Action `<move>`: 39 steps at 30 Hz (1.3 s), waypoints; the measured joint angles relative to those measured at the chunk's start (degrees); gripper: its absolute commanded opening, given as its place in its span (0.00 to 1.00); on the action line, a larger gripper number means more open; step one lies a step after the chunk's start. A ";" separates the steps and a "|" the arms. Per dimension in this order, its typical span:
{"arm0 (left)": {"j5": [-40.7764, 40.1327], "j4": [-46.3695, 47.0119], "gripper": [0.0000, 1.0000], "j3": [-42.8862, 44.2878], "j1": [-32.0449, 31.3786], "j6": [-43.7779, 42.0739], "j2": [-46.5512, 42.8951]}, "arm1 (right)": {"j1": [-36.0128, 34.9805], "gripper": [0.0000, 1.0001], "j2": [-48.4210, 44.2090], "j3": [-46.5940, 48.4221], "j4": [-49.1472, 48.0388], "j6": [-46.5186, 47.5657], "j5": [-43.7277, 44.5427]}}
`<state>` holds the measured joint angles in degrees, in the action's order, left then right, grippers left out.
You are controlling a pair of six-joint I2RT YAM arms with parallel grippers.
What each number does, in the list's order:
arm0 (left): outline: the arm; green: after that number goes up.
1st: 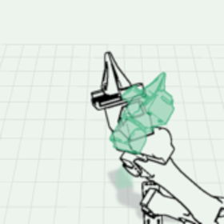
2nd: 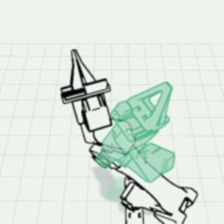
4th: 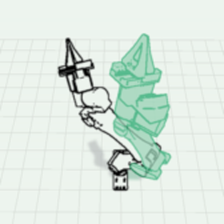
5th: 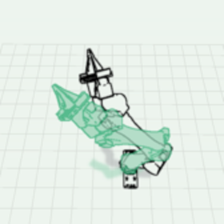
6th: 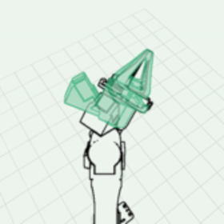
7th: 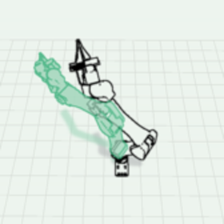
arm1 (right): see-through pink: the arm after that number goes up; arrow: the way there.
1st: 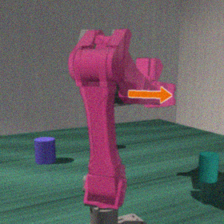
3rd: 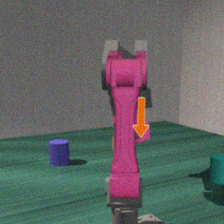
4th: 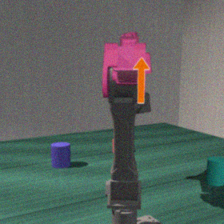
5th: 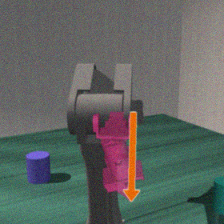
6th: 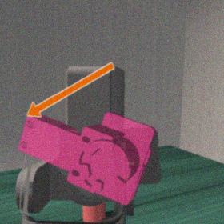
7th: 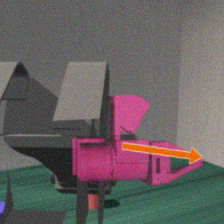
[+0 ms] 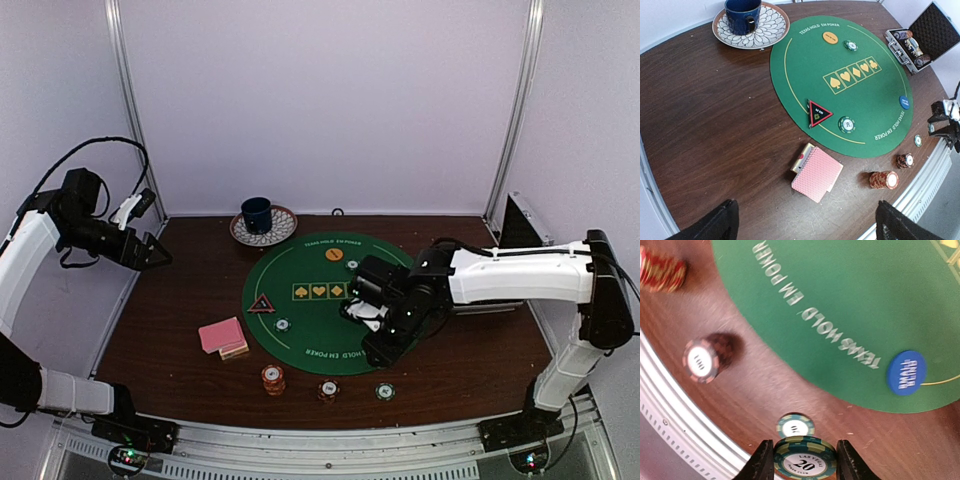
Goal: Distribute texas hold em gaming equipment
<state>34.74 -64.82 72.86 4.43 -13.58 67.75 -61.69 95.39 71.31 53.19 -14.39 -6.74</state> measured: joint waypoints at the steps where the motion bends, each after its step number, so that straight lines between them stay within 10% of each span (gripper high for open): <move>1: 0.02 0.00 0.98 0.00 0.00 0.00 0.00 | 1.09 0.31 0.00 0.74 0.42 0.35 0.42; 13: 0.02 -0.02 0.98 0.00 0.00 0.00 0.00 | 19.69 0.28 5.07 3.58 -2.32 1.60 4.22; 27: 0.04 -0.07 0.98 0.39 -0.02 -0.02 0.00 | 23.98 0.33 13.05 1.42 -9.55 -0.04 4.92; 39: 0.07 -0.11 0.98 0.76 0.00 -0.02 0.02 | 24.46 0.65 13.11 0.20 -11.02 -0.50 5.57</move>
<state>34.81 -64.93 73.63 4.43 -13.61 67.77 -37.23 108.51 71.50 42.17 -14.90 -1.17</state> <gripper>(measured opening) 0.976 0.634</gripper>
